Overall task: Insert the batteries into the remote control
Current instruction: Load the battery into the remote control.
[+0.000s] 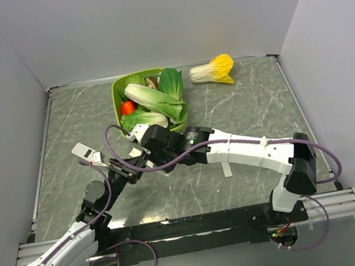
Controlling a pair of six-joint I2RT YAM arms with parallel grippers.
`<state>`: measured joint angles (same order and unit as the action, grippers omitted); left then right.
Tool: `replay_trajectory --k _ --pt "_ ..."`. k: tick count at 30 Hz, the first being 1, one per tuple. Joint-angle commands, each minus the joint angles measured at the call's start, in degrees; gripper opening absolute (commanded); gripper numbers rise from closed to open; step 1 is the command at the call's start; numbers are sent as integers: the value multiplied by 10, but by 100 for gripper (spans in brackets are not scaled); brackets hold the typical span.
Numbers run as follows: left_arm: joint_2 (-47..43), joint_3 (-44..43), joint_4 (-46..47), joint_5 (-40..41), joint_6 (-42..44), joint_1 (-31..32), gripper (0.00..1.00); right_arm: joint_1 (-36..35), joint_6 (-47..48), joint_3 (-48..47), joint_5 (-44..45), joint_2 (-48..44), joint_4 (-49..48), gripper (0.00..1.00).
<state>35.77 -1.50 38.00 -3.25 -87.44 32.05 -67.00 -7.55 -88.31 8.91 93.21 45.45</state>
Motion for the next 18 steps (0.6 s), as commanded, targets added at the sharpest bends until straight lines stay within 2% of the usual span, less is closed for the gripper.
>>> replay_trajectory --k 1,8,12,13,18 --pt "-19 120 74 -8 -42 2 1 -9 3 -23 9 20 24 28" --pt "-18 120 74 -9 -42 2 1 -13 6 -29 8 19 28 27" --pt "-17 120 68 -6 -33 2 1 -16 7 -32 14 13 34 20" --pt "-16 120 67 -4 -30 2 1 -15 7 -33 15 10 35 15" --pt "-12 120 51 4 -9 2 1 -15 13 -39 21 -7 49 13"
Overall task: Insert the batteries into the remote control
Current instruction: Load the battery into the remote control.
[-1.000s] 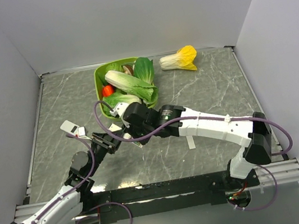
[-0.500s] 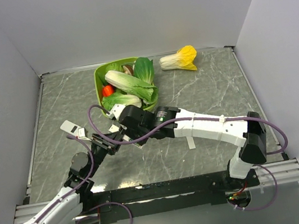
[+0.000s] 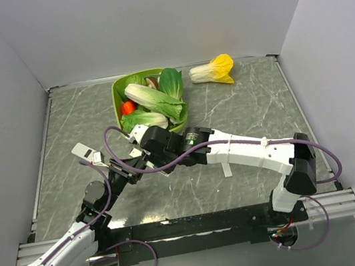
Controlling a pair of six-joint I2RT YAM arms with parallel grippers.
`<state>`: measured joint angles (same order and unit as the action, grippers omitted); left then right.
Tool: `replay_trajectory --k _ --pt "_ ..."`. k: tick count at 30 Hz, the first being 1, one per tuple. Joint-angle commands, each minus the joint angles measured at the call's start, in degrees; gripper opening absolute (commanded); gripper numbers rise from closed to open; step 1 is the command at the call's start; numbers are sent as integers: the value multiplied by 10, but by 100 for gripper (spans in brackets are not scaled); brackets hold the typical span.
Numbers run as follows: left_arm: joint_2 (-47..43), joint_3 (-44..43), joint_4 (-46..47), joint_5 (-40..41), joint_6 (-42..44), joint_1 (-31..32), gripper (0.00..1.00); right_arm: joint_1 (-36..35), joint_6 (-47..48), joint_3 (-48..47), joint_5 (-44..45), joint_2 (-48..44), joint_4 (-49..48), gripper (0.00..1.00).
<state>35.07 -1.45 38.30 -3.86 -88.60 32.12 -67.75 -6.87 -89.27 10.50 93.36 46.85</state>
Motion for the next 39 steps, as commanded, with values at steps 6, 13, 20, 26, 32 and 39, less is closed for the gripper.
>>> replay_trajectory --k 6,13,20,26,32,39 --pt "5 118 48 21 16 1 1 -8 8 -42 0 -22 59 14" --pt "7 117 53 23 20 1 1 -8 14 -57 -22 -24 80 16" --pt "7 119 65 16 12 1 1 -7 12 -73 -43 -3 89 20" --pt "5 120 80 7 -2 1 1 -6 10 -80 -44 9 90 24" --pt "-14 119 64 3 -12 0 1 -5 7 -76 -11 16 92 26" --pt "-12 119 67 -7 -25 1 1 6 6 -58 -7 8 72 25"
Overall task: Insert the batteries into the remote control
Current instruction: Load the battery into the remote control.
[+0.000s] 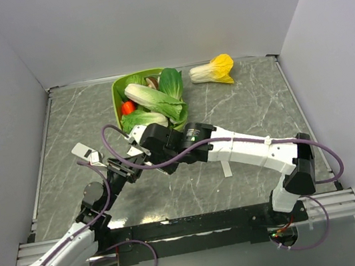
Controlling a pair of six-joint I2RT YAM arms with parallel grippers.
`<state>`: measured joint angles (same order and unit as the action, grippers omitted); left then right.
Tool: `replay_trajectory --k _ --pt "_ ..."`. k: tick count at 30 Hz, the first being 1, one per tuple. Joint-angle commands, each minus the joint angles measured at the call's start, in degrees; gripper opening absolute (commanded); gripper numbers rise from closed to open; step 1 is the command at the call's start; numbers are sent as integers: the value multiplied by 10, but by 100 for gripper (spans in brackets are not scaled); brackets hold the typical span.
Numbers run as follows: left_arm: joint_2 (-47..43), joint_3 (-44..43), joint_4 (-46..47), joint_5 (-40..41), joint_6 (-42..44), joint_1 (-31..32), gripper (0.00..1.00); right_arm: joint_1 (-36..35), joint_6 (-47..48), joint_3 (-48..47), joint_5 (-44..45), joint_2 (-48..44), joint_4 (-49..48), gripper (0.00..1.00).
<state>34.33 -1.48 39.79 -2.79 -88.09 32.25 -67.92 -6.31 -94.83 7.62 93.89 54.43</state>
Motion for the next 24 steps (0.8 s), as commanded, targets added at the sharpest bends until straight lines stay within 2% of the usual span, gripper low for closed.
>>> replay_trajectory --k 1,11,24 --pt "-3 120 55 -19 -30 0 1 8 1 -1 22 2 -4 25" --pt "32 123 94 -32 -39 0 1 9 8 -6 18 12 -17 22" --pt "6 122 78 -32 -45 0 1 9 9 -5 19 19 -47 20"
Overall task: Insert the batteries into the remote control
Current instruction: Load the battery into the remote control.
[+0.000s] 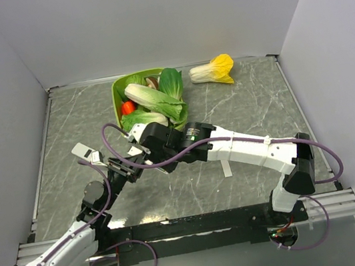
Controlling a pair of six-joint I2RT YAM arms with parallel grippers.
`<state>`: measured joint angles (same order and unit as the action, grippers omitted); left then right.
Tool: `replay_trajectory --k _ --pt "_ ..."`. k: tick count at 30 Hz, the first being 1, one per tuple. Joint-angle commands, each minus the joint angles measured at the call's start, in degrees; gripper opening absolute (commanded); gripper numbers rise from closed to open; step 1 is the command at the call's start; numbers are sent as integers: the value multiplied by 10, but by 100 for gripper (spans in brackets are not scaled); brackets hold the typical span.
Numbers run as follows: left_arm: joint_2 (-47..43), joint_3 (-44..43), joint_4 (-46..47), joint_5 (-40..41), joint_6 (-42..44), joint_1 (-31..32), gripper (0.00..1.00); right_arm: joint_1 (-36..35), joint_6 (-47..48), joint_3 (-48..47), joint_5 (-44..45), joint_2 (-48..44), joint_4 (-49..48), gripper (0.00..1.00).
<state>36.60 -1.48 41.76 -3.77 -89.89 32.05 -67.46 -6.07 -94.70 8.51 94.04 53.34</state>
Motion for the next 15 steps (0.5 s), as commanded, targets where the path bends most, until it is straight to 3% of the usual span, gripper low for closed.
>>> replay_trajectory --k 1,15 --pt "-18 122 57 -22 -28 2 1 5 6 -6 10 18 -38 20" --pt "-15 122 59 -21 -34 2 1 4 2 7 7 18 -62 23"
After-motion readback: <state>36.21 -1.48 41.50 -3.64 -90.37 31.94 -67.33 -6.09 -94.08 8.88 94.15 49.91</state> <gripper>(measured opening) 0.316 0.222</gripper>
